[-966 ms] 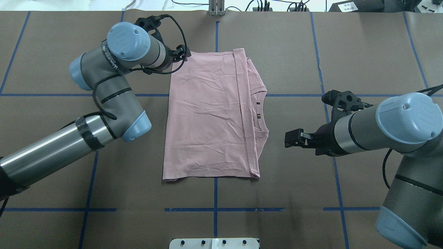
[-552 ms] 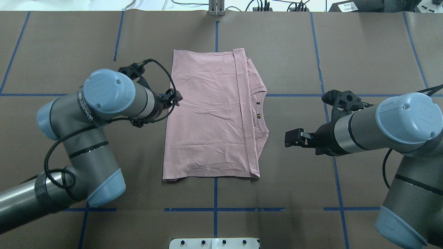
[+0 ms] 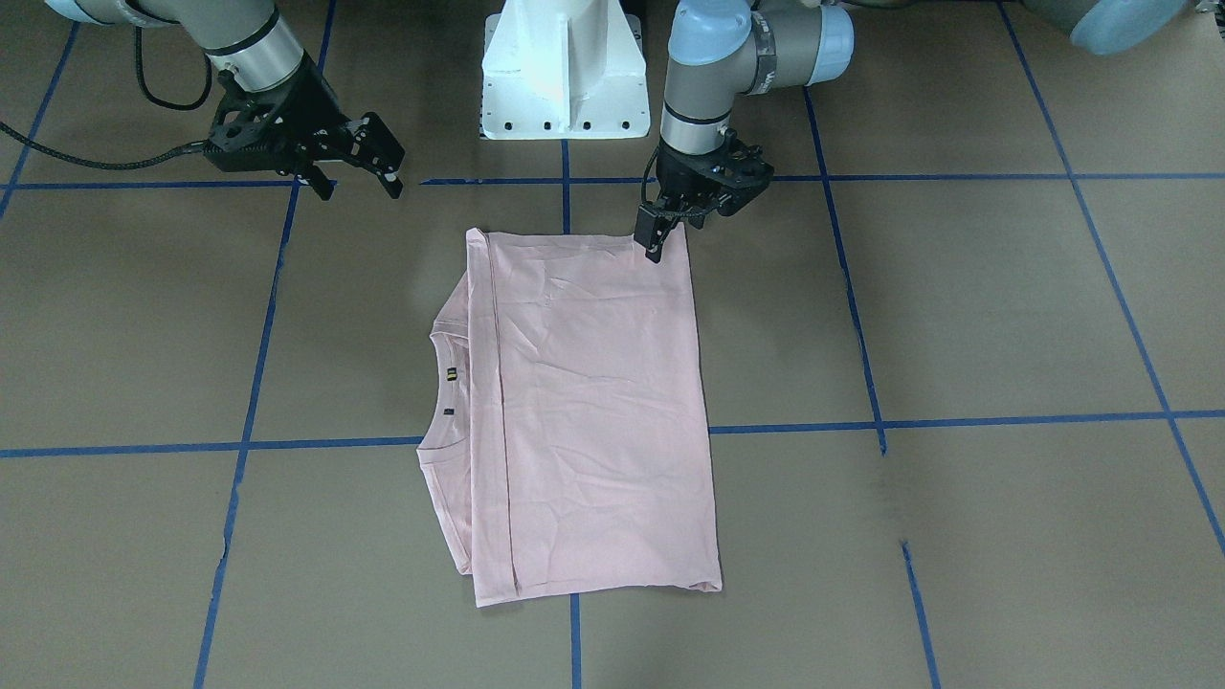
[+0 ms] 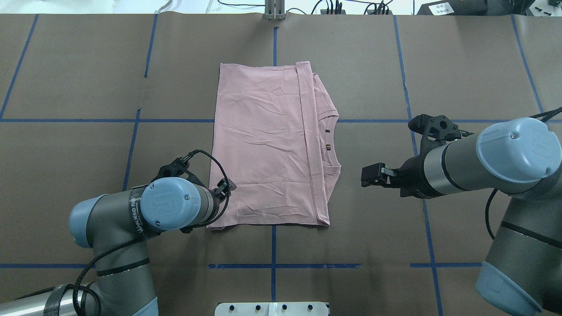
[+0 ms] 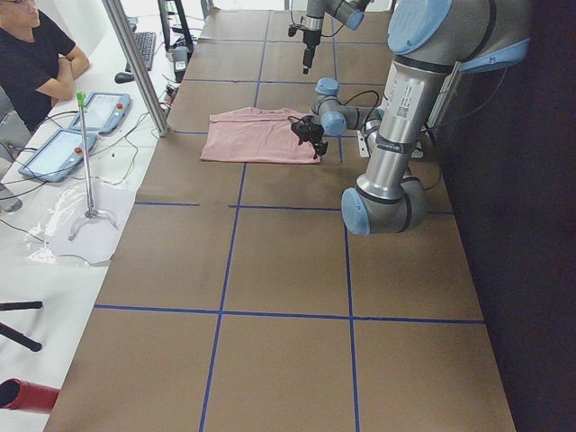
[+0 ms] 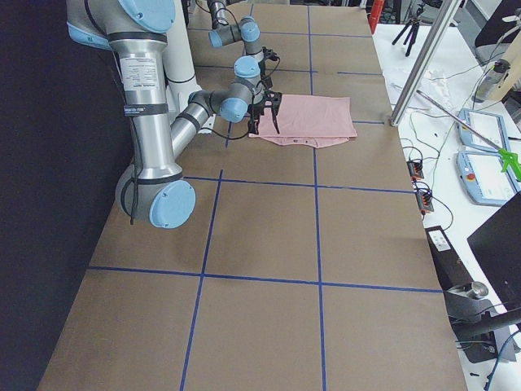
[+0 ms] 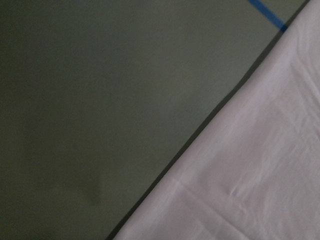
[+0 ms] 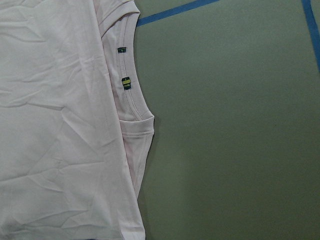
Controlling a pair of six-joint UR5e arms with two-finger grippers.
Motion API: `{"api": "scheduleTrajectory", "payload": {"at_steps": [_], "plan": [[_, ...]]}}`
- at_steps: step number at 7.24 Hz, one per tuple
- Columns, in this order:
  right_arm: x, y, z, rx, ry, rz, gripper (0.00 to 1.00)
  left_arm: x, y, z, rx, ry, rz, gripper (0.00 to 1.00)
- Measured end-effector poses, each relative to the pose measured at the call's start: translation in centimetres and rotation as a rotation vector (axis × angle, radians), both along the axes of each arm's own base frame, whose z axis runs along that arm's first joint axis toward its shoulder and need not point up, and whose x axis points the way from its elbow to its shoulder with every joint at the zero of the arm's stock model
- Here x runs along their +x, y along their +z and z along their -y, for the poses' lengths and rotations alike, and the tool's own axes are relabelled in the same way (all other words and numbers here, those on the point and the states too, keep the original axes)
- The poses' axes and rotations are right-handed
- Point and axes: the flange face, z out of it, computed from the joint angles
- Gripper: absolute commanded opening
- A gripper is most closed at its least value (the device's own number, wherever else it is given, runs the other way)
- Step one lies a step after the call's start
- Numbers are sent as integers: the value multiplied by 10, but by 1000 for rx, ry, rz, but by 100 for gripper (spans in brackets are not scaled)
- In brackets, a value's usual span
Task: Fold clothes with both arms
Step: 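Move the left gripper down to the shirt's edge nearest the robot, then bring the right gripper to the shirt's corner nearest the robot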
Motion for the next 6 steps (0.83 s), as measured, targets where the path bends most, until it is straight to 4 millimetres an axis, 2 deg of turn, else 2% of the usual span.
{"api": "scheduleTrajectory", "payload": {"at_steps": [2, 3, 4, 5, 6], "plan": [[-1, 1, 1, 0, 3, -2, 100, 12, 14, -26, -29, 20, 19, 97], [-1, 1, 1, 0, 4, -3, 100, 13, 17, -30, -32, 24, 24, 93], [-1, 1, 1, 0, 4, -3, 100, 14, 18, -32, -34, 26, 25, 82], [-1, 1, 1, 0, 4, -3, 100, 15, 17, -32, -33, 27, 24, 58], [-1, 1, 1, 0, 5, -3, 100, 15, 16, -32, -33, 27, 23, 24]]}}
